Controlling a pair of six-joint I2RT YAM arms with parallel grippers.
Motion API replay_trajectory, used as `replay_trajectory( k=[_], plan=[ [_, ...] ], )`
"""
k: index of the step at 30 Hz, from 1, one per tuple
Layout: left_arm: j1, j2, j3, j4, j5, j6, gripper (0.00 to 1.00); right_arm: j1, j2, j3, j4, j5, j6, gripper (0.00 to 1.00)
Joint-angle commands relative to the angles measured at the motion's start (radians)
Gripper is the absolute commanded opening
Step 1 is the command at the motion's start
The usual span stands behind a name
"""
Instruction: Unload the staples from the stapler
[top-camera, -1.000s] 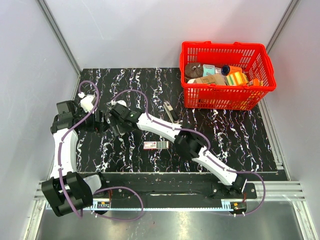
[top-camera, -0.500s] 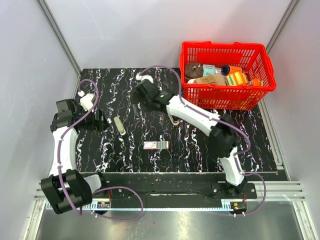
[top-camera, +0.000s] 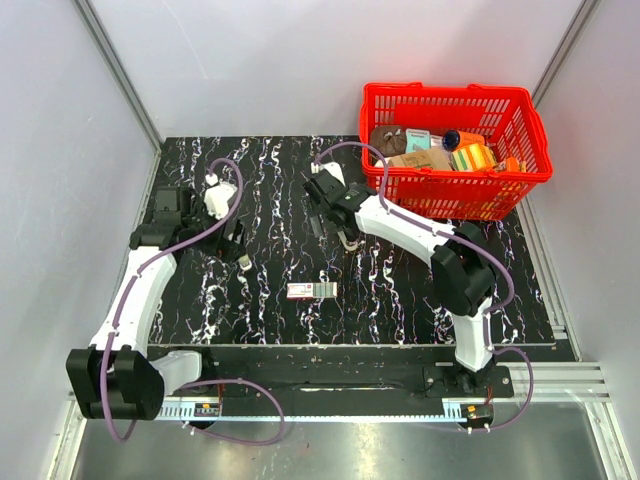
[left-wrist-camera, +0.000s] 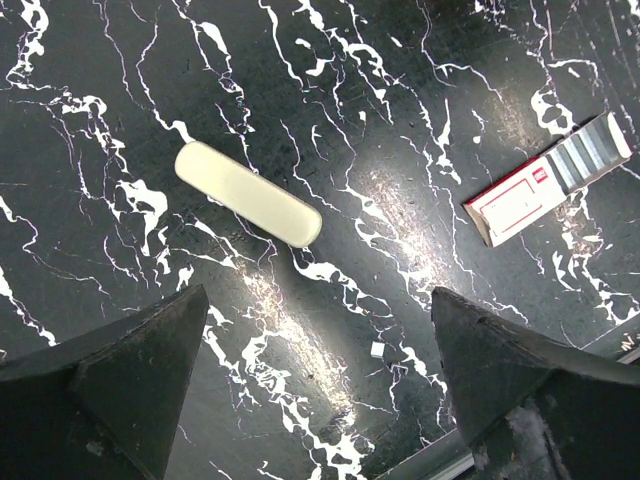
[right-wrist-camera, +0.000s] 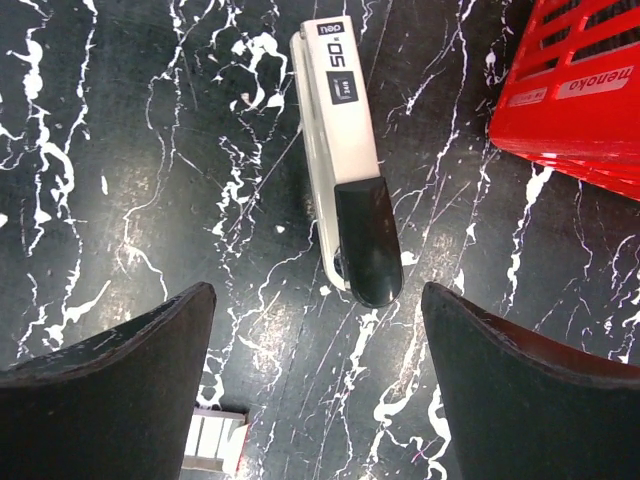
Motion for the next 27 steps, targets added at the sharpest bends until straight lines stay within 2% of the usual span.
replay_trajectory(
  k=[1, 5, 11, 15, 19, 24, 27],
  plan=[
    [-0.064, 0.025, 0.043, 0.015, -0.125, -0.014, 0.99, 0.005, 0.016, -0.008, 0.037, 0.102, -0.017, 0.89],
    [-0.078, 0.014, 0.031, 0.02, -0.14, -0.008, 0.99, -0.002, 0.029, -0.024, 0.087, 0.112, -0.036, 0.87],
    [-0.08, 0.001, 0.028, 0.012, -0.126, 0.001, 0.99, -0.055, 0.076, -0.022, 0.14, 0.027, -0.033, 0.82],
    [-0.08, -0.039, 0.015, 0.037, -0.123, 0.012, 0.99, -0.073, 0.101, -0.03, 0.161, 0.023, -0.037, 0.78],
    [-0.08, -0.082, -0.004, 0.093, -0.183, -0.005, 0.99, -0.082, 0.133, -0.034, 0.163, 0.04, -0.033, 0.75],
    [-0.08, -0.075, 0.0, 0.1, -0.237, -0.034, 0.99, -0.082, 0.125, -0.073, 0.199, 0.007, -0.022, 0.65],
    [-0.08, -0.05, 0.002, 0.091, -0.238, -0.039, 0.99, -0.082, 0.112, -0.086, 0.212, -0.027, -0.007, 0.51]
  ],
)
